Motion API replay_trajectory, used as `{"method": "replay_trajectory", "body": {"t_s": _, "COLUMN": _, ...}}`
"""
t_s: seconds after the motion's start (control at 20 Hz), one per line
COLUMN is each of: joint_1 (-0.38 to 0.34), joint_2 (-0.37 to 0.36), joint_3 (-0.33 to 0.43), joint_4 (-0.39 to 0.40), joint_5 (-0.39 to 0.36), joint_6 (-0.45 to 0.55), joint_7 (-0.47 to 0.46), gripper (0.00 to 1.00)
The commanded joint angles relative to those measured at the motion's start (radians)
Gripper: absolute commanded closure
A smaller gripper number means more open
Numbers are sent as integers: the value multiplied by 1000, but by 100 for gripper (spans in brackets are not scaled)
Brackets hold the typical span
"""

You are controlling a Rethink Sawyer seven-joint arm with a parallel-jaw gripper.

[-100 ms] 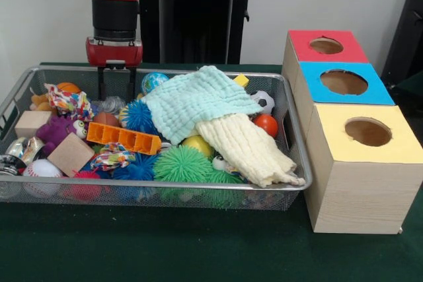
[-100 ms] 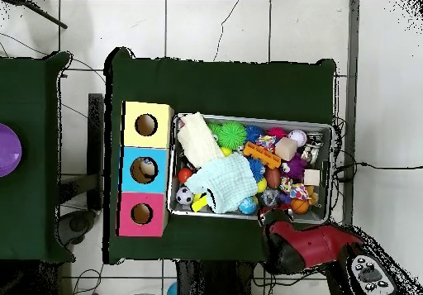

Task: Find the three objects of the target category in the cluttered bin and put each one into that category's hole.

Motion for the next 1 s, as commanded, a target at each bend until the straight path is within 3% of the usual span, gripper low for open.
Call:
{"method": "replay_trajectory", "body": {"t_s": 0.05, "joint_1": 4, "joint_2": 27, "joint_3": 81, "joint_4": -125, "joint_5": -20, "joint_6": 33, "joint_7": 40, "gripper": 0}}
{"method": "replay_trajectory", "body": {"t_s": 1.0, "joint_1": 18, "joint_2": 79, "joint_3": 51, "joint_4": -167, "joint_5": -41, "joint_6": -14, "joint_7": 36, "gripper": 0}}
